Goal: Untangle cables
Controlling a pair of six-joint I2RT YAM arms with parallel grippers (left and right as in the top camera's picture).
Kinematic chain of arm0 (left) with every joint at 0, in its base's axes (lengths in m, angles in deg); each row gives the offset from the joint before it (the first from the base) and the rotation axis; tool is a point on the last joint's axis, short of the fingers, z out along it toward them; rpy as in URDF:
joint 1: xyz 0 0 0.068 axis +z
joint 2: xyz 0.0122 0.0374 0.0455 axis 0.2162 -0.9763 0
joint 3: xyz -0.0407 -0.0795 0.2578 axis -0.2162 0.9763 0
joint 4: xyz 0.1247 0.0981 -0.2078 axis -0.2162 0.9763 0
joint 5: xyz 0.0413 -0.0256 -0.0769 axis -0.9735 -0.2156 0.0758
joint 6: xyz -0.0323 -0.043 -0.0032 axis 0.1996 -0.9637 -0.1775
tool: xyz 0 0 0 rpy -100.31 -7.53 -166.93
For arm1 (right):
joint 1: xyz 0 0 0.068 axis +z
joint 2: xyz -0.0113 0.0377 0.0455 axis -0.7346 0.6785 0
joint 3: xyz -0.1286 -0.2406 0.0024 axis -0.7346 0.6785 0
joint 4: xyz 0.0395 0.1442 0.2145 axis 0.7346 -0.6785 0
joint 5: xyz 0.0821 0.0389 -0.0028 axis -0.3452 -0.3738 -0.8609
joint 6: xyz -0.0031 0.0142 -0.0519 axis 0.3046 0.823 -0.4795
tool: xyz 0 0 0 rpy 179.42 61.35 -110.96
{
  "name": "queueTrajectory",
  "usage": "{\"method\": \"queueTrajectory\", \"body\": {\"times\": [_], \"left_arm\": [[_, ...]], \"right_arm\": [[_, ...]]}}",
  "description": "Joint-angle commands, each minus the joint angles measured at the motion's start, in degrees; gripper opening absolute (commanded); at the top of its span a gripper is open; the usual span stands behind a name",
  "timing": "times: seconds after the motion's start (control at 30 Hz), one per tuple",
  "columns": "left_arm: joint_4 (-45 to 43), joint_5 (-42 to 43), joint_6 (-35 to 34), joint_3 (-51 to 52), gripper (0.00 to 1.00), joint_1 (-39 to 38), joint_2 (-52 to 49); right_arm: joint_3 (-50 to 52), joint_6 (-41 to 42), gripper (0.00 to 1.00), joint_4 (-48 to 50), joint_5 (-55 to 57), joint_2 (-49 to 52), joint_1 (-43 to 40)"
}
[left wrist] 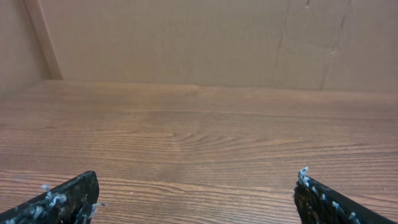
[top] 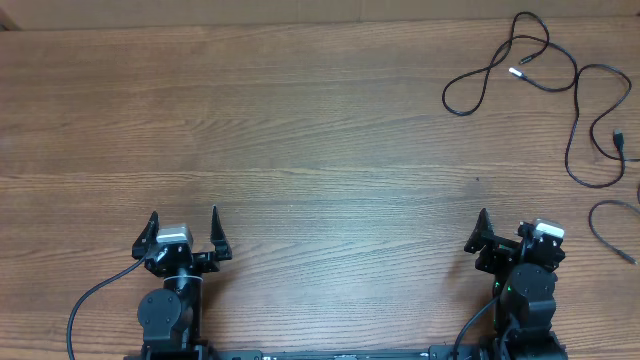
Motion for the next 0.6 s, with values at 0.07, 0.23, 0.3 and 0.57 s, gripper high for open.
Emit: {"method": "queueTrajectory", "body": {"times": [0.07, 0.23, 0.3, 0.57], "left_arm": [[0.07, 0.63, 1.07, 0.13, 1.00, 0.59, 0.50], [0.07, 0.63, 1.07, 0.13, 1.00, 0.59, 0.50], [0.09, 0.63, 1.07, 0.13, 1.00, 0.59, 0.50], [0.09, 0.63, 1.07, 0.13, 1.00, 0.59, 0.50]], "right_arm": [[0.07, -0.28, 1.00, -0.85, 0.96, -0.35, 0.42], [0.07, -0.07, 1.00, -0.76, -3.72, -0.44, 0.35], [0.07, -0.09, 1.00, 1.25, -6.62, -0.48, 0.37], [0.22, -0.11, 1.00, 17.99, -11.17, -0.52, -0.76]]}}
